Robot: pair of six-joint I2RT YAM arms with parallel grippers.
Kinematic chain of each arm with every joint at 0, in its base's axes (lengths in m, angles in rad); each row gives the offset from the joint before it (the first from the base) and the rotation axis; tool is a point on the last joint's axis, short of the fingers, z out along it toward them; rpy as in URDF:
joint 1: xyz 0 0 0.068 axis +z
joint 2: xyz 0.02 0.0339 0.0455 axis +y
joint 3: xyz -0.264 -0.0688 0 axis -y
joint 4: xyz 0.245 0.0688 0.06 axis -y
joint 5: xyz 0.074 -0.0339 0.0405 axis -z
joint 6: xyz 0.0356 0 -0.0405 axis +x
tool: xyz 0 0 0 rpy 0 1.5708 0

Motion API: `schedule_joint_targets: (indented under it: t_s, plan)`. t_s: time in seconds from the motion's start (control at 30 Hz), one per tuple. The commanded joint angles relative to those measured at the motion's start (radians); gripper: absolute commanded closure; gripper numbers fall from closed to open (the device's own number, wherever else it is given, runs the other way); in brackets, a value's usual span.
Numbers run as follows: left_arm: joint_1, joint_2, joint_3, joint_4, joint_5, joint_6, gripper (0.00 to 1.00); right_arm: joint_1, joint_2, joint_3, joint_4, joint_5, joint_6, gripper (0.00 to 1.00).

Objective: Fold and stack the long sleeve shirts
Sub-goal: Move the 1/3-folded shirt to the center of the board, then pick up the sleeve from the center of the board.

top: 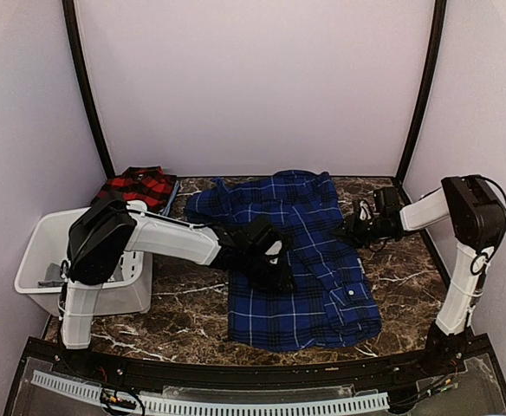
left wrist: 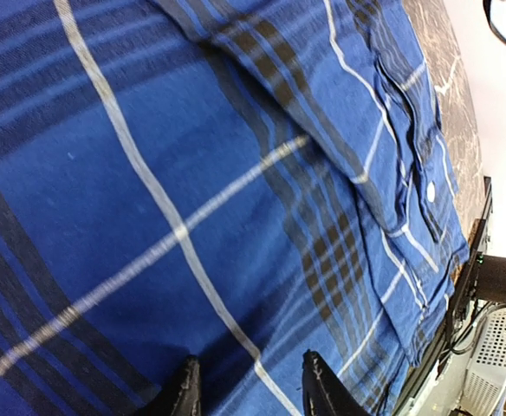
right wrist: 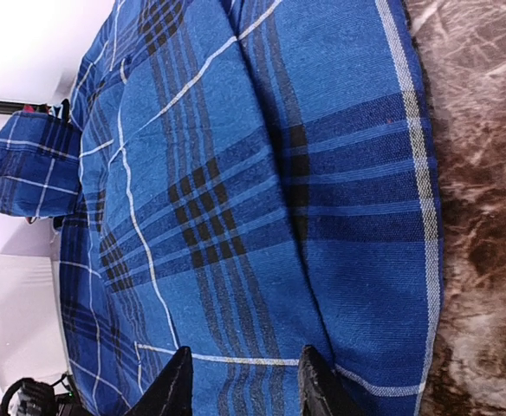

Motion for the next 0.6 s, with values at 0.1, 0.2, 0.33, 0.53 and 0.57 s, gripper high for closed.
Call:
schedule_joint_targets:
  t_s: [0.1,0.2,0.33,0.53,0.57]
  plan:
    - [0.002,-0.097,0.069,-0.103,-0.102,-0.007,0.6,0.003,-0.086,0.004,-0.126,0.067,-0.082,0.6]
    - [0.032,-0.172,0.074,-0.156,-0.183,0.013,0.57,0.019,-0.143,0.015,-0.168,0.099,-0.107,0.58]
    - [0.11,-0.258,0.054,-0.194,-0.282,0.042,0.54,0.051,-0.228,0.031,-0.226,0.162,-0.141,0.56]
    - [0.291,-0.266,0.076,-0.243,-0.386,0.135,0.45,0.115,-0.312,0.052,-0.274,0.236,-0.167,0.5]
    - [0.307,-0.262,0.091,-0.245,-0.396,0.155,0.43,0.125,-0.321,0.053,-0.277,0.245,-0.168,0.49]
